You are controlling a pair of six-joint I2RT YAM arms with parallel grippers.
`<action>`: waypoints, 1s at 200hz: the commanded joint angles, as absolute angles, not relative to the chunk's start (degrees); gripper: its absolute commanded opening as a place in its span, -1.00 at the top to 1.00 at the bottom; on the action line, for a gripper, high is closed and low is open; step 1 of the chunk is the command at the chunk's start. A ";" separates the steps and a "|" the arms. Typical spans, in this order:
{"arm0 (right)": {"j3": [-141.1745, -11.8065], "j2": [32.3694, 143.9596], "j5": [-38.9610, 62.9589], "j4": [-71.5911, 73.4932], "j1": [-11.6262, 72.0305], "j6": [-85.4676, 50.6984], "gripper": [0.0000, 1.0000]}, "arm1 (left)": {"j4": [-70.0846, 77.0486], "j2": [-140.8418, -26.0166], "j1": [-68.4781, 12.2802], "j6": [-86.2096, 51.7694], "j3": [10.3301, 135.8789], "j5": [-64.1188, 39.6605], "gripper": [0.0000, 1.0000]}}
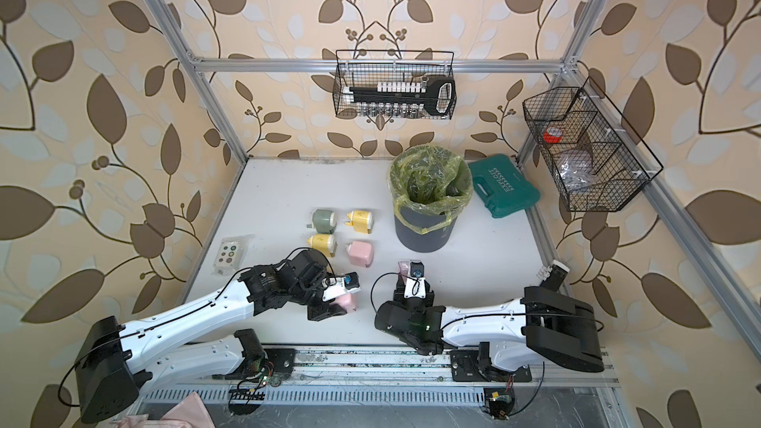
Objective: Take out the pencil sharpener tray and clean the shavings
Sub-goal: Place the container at the center of the board.
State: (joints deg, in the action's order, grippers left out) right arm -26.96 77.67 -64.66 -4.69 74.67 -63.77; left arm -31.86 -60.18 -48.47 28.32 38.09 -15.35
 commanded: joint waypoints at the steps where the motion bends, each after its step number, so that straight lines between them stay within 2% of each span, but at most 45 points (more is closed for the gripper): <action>1: -28.29 79.61 -68.79 -5.96 74.83 -71.22 0.75 | -28.97 -61.83 -48.96 29.01 38.57 -14.68 1.00; 26: -28.95 81.49 -65.88 -5.49 73.57 -71.52 0.43 | -28.38 -64.23 -48.96 29.93 39.05 -14.59 1.00; 62: -28.91 81.15 -60.82 -3.63 70.94 -69.41 -0.42 | -28.36 -67.00 -48.96 30.78 39.55 -13.03 1.00; 82: -29.81 79.97 -58.56 -5.57 69.87 -68.27 -0.66 | -27.95 -67.49 -48.96 30.83 39.34 -12.65 1.00; 105: -31.53 77.25 -57.48 -11.04 69.63 -69.25 -0.73 | -27.44 -67.67 -48.97 30.77 39.20 -12.25 1.00; 148: -33.12 68.23 -57.13 -23.36 69.67 -72.82 -0.75 | -26.72 -69.87 -48.96 31.16 40.36 -9.61 1.00; 200: -25.30 51.04 -55.37 -24.80 69.53 -72.68 -0.73 | -24.62 -75.96 -48.96 31.20 43.13 -6.88 1.00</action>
